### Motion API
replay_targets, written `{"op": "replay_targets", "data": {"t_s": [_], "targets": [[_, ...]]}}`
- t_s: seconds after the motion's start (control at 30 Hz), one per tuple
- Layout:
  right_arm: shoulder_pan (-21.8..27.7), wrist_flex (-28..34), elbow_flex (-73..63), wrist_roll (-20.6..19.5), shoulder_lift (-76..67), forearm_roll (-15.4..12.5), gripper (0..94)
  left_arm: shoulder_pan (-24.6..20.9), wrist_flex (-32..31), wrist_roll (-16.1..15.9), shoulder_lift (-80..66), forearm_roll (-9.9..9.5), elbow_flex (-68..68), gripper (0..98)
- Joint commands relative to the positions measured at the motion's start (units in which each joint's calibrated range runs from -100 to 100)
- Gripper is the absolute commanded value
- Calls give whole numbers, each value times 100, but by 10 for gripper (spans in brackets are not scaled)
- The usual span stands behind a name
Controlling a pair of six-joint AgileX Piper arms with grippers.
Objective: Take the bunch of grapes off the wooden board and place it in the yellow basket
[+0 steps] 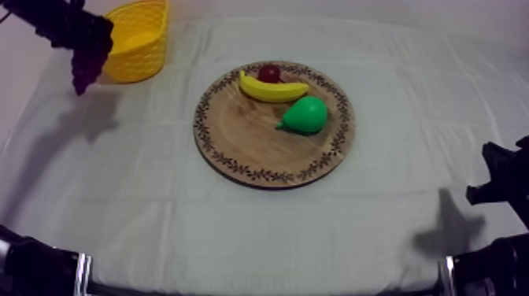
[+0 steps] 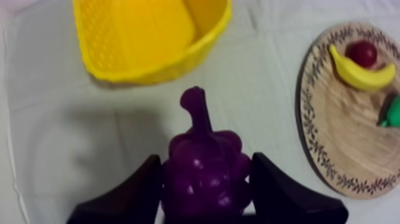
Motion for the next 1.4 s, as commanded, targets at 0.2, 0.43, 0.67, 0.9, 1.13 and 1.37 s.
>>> {"op": "replay_targets", "data": {"t_s": [0.2, 0.43, 0.67, 0.9, 1.13, 1.37], "targets": [[0, 1, -1, 1, 2, -1, 3, -147, 322, 108, 994, -83, -2167, 459], [0, 1, -1, 1, 2, -1, 3, -205, 466, 167, 1666, -79, -3213, 456], [0, 1, -1, 1, 2, -1, 3, -226, 509, 214, 2503, -64, -4080, 455], [0, 1, -1, 1, 2, -1, 3, -214, 638, 249, 3467, -44, -5125, 451], [0, 1, -1, 1, 2, -1, 3, -328, 786, 216, 4287, 65, -5933, 450], [0, 1, -1, 1, 2, -1, 3, -438, 858, 172, 4895, 136, -6265, 449]]}}
